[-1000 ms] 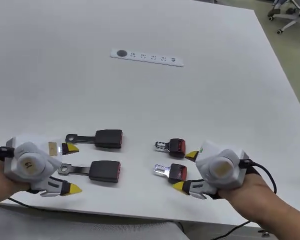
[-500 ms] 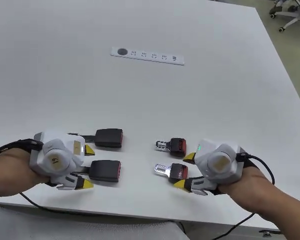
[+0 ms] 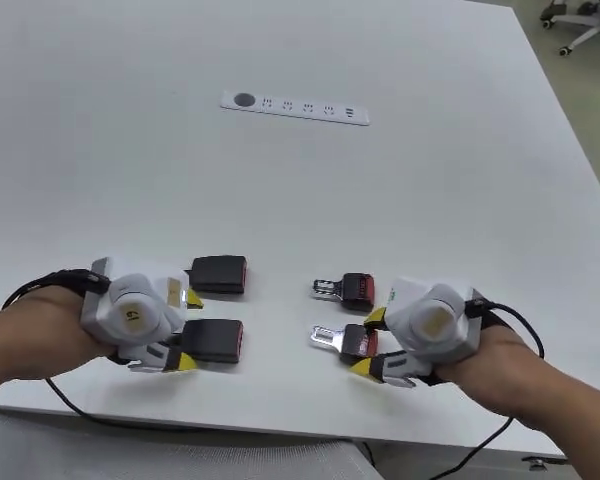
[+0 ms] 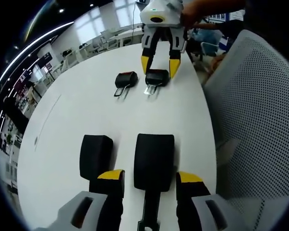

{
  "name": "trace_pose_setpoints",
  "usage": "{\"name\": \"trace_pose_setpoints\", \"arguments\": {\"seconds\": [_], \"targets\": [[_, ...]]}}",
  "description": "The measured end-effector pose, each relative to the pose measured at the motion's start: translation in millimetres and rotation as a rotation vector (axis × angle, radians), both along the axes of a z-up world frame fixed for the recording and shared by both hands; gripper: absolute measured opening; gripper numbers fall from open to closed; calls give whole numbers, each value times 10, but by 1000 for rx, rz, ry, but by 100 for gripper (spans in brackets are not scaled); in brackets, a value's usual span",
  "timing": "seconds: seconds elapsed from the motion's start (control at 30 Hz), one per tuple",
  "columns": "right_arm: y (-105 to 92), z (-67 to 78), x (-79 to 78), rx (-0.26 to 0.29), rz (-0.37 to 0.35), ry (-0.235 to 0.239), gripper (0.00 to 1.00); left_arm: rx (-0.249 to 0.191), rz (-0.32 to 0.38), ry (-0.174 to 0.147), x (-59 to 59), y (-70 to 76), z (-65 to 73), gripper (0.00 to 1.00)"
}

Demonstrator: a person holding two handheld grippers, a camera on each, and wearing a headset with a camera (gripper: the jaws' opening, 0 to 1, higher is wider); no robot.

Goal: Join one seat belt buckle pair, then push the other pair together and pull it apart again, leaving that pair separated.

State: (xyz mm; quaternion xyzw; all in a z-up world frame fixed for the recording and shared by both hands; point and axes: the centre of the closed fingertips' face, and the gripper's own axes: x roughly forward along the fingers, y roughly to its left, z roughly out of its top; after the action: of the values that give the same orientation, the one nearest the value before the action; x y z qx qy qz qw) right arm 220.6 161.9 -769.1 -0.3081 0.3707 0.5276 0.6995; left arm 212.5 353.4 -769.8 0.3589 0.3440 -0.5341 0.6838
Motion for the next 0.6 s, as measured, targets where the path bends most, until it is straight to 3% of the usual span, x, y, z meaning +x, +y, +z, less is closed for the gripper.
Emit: {"name": "trace_pose_setpoints", "arguments": {"seconds": [0.37,0.6], "targets": [[-38,-87,14,-30,31,29,33,24,-42,25,-34,-27,-84,36],[-71,-140,16,-47,63,58,34,5,-42,38,-22,-46,-86,34]]}}
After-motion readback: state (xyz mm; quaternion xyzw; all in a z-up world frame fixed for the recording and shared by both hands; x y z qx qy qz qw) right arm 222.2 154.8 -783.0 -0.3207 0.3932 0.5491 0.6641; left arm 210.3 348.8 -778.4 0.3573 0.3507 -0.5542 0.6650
